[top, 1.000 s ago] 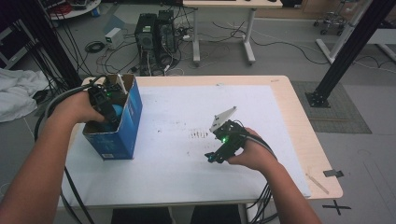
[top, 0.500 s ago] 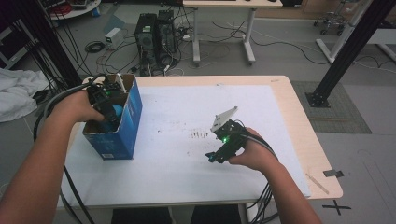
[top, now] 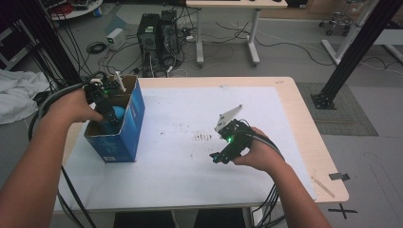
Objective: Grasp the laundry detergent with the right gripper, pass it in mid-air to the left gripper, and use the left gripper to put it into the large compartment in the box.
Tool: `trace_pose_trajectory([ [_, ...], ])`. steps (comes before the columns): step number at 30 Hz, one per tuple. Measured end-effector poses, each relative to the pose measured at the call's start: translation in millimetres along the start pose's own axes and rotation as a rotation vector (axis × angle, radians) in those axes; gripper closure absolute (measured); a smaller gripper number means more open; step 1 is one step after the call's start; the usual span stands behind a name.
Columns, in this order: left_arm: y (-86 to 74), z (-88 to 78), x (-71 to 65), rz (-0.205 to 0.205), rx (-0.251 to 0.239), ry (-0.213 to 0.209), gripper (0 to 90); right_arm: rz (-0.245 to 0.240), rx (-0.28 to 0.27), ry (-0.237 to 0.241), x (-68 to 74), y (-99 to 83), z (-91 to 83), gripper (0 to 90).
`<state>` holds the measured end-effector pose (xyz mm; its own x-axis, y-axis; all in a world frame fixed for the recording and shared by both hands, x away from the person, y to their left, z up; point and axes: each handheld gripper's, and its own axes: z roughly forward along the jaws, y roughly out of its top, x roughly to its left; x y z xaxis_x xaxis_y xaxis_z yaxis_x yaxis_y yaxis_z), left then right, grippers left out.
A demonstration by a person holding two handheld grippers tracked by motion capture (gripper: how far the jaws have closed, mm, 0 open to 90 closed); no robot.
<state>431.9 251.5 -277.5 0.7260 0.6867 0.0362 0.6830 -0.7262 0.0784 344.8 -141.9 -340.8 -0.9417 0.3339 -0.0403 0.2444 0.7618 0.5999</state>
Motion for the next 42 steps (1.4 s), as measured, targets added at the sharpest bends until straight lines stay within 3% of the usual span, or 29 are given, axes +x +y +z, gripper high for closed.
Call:
trace_pose_trajectory([
  [18,2.3,-28.0,-10.7,0.028,-0.017,0.038,25.6,-0.029,0.035,-0.02,-3.2,10.5,-25.2,12.7],
  [28,0.9,-49.0,-17.1,0.033,-0.034,0.037,23.0,-0.044,0.048,-0.024,-4.5,16.8,-36.4,12.7],
  [37,-1.4,-67.5,-27.9,0.072,-0.067,0.048,17.9,-0.06,0.086,-0.001,-3.8,22.9,-38.9,12.7],
  [42,0.7,-72.9,-40.4,0.129,-0.06,0.025,17.9,-0.074,0.135,0.026,-4.3,28.3,-39.7,12.7],
])
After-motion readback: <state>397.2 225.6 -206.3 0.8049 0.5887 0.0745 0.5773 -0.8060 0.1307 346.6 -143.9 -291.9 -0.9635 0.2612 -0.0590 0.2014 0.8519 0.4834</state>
